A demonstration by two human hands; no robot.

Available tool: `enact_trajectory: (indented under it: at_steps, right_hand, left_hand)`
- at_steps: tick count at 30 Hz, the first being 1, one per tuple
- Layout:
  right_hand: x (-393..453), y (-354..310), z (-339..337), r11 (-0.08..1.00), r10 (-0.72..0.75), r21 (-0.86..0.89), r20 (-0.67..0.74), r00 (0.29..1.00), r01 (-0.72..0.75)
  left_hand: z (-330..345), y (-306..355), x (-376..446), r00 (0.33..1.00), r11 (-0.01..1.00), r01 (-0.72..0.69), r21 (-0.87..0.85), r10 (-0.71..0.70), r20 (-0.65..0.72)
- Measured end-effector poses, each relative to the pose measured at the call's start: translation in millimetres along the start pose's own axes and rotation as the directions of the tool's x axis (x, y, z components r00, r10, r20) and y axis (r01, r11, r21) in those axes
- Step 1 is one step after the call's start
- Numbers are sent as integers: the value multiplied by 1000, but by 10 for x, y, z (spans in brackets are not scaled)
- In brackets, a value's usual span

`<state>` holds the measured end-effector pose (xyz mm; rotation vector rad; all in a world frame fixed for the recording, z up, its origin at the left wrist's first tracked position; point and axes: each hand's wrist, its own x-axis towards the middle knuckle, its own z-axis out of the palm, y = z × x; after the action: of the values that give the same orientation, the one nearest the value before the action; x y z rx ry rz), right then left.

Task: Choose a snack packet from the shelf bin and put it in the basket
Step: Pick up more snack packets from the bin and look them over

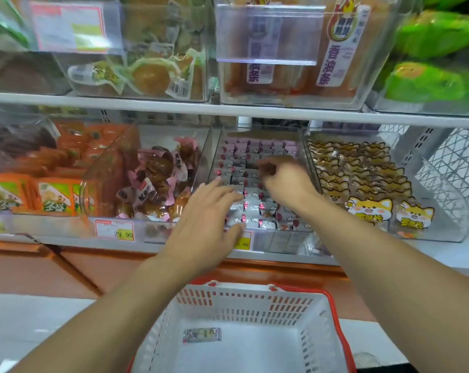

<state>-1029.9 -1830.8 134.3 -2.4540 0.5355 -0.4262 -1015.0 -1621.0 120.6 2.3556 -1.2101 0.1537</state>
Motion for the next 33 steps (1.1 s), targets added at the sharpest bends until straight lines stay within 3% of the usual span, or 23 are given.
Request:
enact_trajectory:
  at_steps: [5,12,20,26,29,33]
  right_hand:
    - [371,-158,143,966,-13,-257,81,997,34]
    - [598,-218,306,940,-96,-315,127,987,132]
    - [598,-196,268,987,-65,-146,47,997,72]
    - [511,-213,251,966,-57,-244,134,989,88]
    - [520,-218,317,961,-49,-264,104,993,75]
    - [501,-213,350,997,-2,-81,-15,1000,1]
  left_hand:
    - [84,-94,163,992,991,-36,132,20,121]
    - [170,-88,283,993,985,-37,170,17,120]
    - [150,-92,229,993,990,-36,136,21,113]
    - [131,16,62,991,995,6,96,-19,133]
    - [151,44,-67,989,997,2,81,-13,144]
    - [125,42,-195,995,998,-22,53,17,101]
